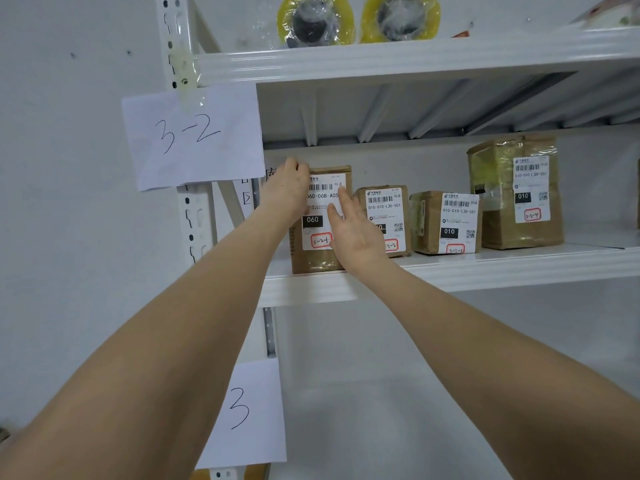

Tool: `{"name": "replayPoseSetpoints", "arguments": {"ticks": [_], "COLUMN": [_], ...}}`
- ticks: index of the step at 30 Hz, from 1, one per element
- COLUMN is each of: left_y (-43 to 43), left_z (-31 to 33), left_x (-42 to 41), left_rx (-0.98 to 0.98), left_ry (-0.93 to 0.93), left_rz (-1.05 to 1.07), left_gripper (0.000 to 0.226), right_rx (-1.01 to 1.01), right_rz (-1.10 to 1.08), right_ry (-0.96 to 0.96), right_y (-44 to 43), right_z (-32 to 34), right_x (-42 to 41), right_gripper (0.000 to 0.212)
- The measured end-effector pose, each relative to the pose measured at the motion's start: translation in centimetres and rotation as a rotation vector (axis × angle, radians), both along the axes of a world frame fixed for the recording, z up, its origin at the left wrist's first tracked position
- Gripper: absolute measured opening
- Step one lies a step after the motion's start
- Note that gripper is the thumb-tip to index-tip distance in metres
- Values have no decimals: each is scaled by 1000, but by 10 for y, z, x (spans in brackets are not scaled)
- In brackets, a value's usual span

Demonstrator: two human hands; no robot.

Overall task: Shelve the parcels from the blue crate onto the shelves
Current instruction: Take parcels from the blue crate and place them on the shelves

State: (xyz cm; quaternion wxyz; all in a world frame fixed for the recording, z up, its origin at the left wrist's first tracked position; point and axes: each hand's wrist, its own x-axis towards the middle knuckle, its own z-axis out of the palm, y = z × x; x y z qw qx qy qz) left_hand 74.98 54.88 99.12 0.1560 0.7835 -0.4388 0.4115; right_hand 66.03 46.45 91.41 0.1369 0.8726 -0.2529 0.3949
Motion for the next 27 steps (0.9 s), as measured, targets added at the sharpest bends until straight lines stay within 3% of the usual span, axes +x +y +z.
{"name": "replayPoseSetpoints", "arguments": {"ticks": [16, 27], "left_y": [-29, -32], "left_z": [-2, -4], "left_x": [34, 41], "left_rx": [-4, -20], "left_ry": [41, 6], "left_rz": [-19, -56], "left_gripper": [69, 68], "right_rx": [27, 10], "right_rz": [-38, -51], "right_ry": [12, -5], "right_y": [-22, -20], "right_z": [0, -2], "right_x": [36, 33], "right_gripper": [81, 73]}}
